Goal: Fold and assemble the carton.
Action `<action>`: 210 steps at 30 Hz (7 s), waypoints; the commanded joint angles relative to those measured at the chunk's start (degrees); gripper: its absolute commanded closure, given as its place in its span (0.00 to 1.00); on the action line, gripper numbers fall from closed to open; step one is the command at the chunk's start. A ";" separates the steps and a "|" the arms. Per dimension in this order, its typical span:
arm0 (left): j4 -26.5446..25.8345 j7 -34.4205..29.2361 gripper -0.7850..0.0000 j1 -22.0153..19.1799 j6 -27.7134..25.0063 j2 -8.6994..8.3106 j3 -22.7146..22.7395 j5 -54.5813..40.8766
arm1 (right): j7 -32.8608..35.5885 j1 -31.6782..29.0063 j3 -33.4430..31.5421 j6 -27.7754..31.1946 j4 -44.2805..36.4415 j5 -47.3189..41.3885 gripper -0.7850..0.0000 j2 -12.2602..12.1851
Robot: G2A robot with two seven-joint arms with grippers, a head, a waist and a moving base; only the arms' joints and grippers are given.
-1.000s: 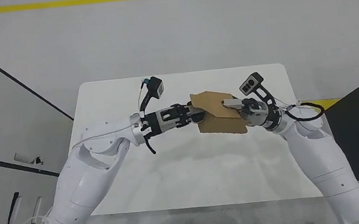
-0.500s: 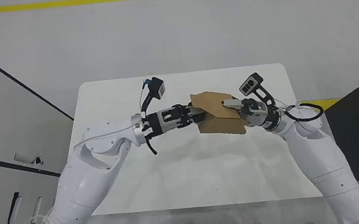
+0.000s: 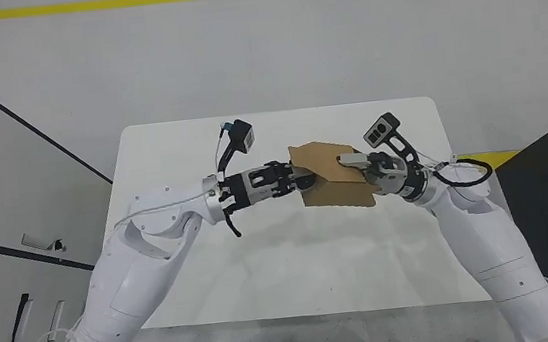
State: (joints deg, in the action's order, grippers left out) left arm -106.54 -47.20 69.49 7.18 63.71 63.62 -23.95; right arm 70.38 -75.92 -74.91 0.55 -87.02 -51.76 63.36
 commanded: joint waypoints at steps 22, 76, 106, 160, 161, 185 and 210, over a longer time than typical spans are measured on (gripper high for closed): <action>-1.29 1.67 1.00 1.30 0.04 -0.63 4.28 0.91 | -0.21 -0.40 -2.27 0.31 0.61 0.41 1.00 -0.39; -4.03 -0.18 1.00 -0.33 -0.58 -0.73 0.46 5.43 | 0.89 -2.02 -3.39 3.89 -1.93 2.04 1.00 -1.27; -4.36 1.22 1.00 -0.19 2.47 -0.74 -0.44 7.50 | 1.15 -2.69 -5.99 11.52 -3.87 6.84 1.00 -1.67; -3.25 -2.82 1.00 -2.72 2.45 -0.40 -3.52 4.70 | 4.29 -1.11 -3.44 13.41 -3.47 6.63 1.00 -1.69; -3.17 -2.70 1.00 -2.77 2.46 -0.38 -3.55 4.69 | 4.36 -1.04 -3.35 13.43 -3.42 6.59 1.00 -1.68; -2.95 -1.67 1.00 -2.59 2.20 -0.82 -0.19 5.02 | 5.16 -0.47 -3.81 14.43 -0.34 3.15 1.00 -1.59; -5.01 -1.24 1.00 2.64 -0.75 -2.00 6.43 3.91 | 16.98 2.53 -2.39 14.73 5.37 -10.88 1.00 -0.49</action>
State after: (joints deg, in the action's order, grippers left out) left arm -111.70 -48.39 71.99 6.64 61.73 69.91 -19.90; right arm 87.36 -73.39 -77.31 15.27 -81.66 -62.63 62.87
